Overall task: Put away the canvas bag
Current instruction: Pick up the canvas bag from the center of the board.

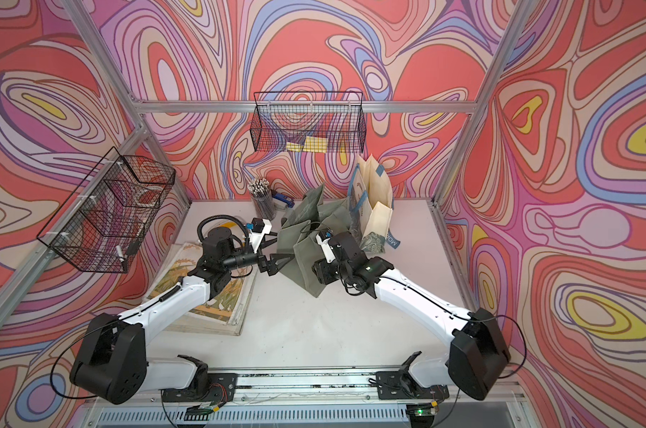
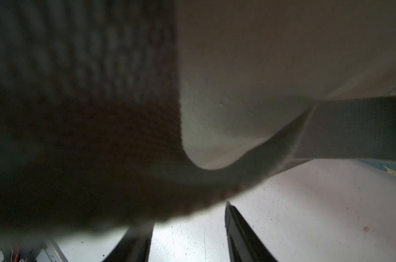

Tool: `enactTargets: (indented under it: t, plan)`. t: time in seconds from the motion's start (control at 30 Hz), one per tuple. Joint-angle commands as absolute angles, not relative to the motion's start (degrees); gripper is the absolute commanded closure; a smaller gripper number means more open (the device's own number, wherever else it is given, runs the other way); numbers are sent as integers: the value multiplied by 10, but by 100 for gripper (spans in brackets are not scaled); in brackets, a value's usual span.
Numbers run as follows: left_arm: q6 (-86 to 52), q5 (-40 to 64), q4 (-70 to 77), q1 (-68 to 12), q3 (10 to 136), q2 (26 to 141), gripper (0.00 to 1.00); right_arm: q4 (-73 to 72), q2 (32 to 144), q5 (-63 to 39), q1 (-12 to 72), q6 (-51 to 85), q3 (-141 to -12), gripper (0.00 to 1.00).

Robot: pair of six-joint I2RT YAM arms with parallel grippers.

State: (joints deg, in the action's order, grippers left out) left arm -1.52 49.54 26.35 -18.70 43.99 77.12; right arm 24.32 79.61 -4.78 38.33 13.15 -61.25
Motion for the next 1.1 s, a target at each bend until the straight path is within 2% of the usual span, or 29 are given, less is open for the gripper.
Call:
enactTargets:
  t: [0.0, 0.1, 0.33, 0.67, 0.93, 1.0, 1.07]
  plan:
    - [3, 519, 267, -185, 424, 741, 1, 225, 815, -44, 381, 131, -647, 45]
    - [2, 516, 265, -187, 414, 731, 1, 226, 829, -30, 381, 133, -660, 45]
    - [34, 422, 278, -239, 423, 751, 1, 230, 837, -26, 381, 143, -662, 45]
    - [42, 189, 333, -332, 419, 774, 1, 267, 767, 30, 381, 134, -611, 44]
    - [16, 165, 313, -348, 447, 803, 24, 260, 689, 72, 381, 121, -554, 43]
    - [9, 162, 300, -349, 457, 807, 32, 247, 676, 103, 381, 130, -541, 43]
    - [-2, 153, 289, -350, 466, 809, 45, 231, 658, 137, 381, 144, -521, 50]
